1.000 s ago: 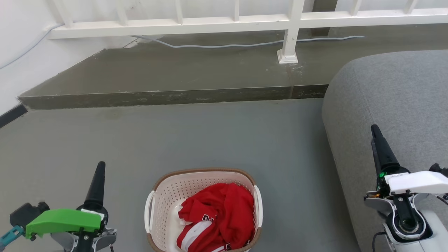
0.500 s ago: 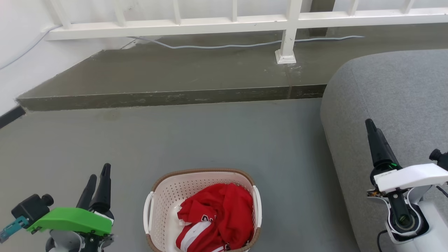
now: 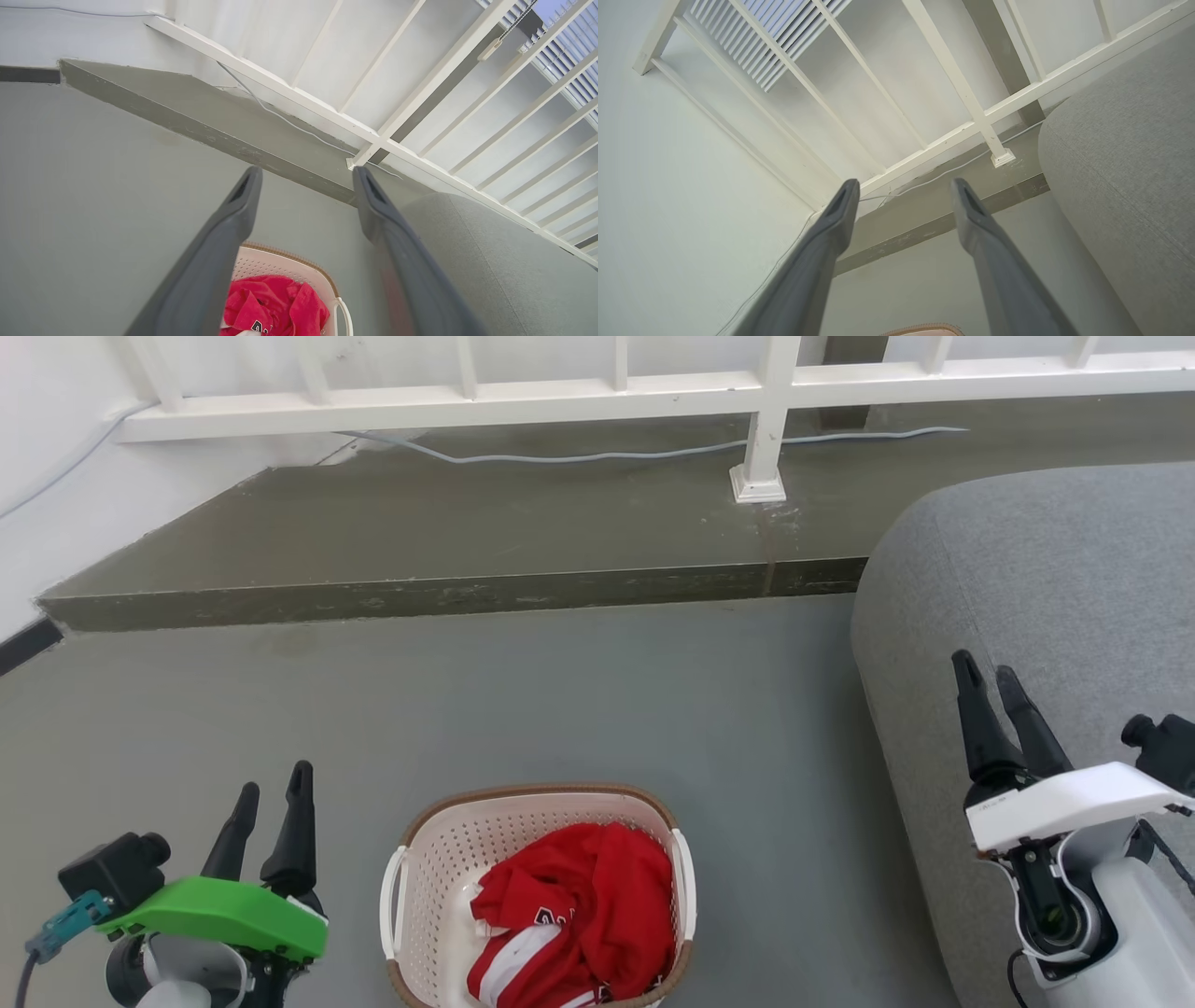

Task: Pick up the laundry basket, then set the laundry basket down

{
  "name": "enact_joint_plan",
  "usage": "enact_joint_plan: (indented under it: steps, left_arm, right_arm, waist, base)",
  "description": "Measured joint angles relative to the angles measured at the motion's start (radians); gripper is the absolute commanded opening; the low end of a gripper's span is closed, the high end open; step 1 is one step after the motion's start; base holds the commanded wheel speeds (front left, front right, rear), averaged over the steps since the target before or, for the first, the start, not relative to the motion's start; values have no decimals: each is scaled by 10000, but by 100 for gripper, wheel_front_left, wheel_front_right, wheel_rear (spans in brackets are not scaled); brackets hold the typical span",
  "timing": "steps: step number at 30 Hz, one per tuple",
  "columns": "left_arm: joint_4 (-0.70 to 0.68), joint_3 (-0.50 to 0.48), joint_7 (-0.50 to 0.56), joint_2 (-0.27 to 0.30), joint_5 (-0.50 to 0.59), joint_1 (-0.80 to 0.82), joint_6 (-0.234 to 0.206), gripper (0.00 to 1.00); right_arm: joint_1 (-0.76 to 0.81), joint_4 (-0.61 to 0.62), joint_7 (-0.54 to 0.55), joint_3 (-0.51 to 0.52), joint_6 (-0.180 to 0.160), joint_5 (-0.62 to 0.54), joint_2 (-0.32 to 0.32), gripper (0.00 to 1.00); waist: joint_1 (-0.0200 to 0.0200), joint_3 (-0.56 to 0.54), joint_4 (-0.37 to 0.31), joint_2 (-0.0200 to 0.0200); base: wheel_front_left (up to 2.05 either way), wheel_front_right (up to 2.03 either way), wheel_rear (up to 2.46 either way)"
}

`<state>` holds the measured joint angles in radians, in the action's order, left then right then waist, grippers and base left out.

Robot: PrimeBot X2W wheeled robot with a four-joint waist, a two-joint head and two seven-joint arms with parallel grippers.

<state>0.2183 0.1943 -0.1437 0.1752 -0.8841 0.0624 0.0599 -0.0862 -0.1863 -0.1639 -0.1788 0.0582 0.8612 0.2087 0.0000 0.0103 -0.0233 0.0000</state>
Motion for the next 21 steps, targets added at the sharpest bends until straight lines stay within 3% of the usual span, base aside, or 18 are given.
enact_joint_plan:
  steps: [21]
  left_arm:
    - [-138, 345, -688, -17, 2901, 259, -109, 100]
  right_arm:
    - [-298, 59, -522, -341, -437, -3150, -29, 100]
  waist:
    - [0, 79, -44, 0]
  base:
    - [0, 0, 0]
